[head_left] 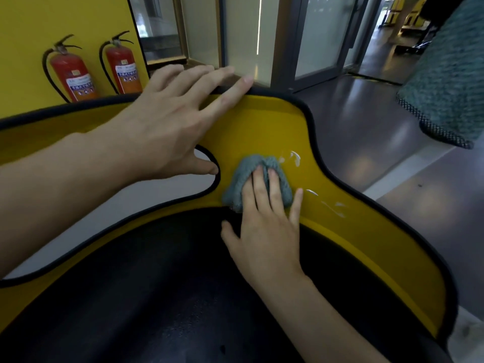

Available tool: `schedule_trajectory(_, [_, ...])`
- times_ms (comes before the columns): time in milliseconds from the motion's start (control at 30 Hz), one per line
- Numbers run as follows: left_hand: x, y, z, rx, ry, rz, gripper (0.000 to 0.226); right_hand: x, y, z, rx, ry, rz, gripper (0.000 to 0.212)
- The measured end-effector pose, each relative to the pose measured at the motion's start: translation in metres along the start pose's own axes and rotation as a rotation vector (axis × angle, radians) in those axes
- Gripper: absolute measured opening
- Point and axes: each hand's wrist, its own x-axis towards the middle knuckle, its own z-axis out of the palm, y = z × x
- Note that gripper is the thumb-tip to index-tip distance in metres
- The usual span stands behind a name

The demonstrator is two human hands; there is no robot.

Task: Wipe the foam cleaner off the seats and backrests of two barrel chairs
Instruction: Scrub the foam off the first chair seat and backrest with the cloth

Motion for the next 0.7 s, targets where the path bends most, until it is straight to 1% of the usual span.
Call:
schedule_trajectory(100, [0.001, 0.005, 0.001, 0.011, -0.009, -0.028, 0.134, -0.005, -0.001, 0.001, 0.015, -0.066, 0.003, 0.093])
schedule_trajectory(167, [0.002, 0.006, 0.001, 0.005, -0.014, -0.038, 0.131, 0.009, -0.008, -0.010, 0.038, 0.002, -0.024, 0.092])
schedule_trajectory(233, [0.001, 0.007, 0.001, -0.017, 0.001, -0.038, 0.117, 0.025, -0.014, -0.022, 0.046, 0.112, -0.035, 0.088])
schedule_trajectory(300, [0.001, 0.009, 0.000, -0.047, 0.017, -0.049, 0.103, 0.029, -0.015, -0.023, 0.044, 0.136, -0.041, 0.088])
schedule_trajectory(367, [0.000, 0.013, 0.000, -0.074, 0.027, -0.081, 0.097, 0.017, -0.009, -0.016, 0.026, 0.068, -0.014, 0.091])
schedule_trajectory(467, [0.000, 0.021, 0.001, -0.092, 0.068, -0.114, 0.090, -0.010, 0.002, -0.003, 0.033, -0.112, 0.066, 0.092])
schedule_trajectory(500, [0.000, 0.025, 0.002, -0.094, 0.083, -0.123, 0.090, -0.013, 0.004, -0.002, 0.042, -0.143, 0.090, 0.091])
schedule_trajectory(533, [0.001, 0.028, 0.002, -0.091, 0.096, -0.128, 0.090, -0.012, 0.004, -0.005, 0.055, -0.133, 0.100, 0.091])
schedule_trajectory(633, [0.006, 0.035, 0.004, -0.082, 0.118, -0.119, 0.092, 0.005, 0.002, -0.021, 0.086, 0.060, 0.103, 0.090])
schedule_trajectory(700, [0.009, 0.038, 0.004, -0.082, 0.127, -0.105, 0.092, 0.008, 0.004, -0.019, 0.051, 0.087, 0.101, 0.091])
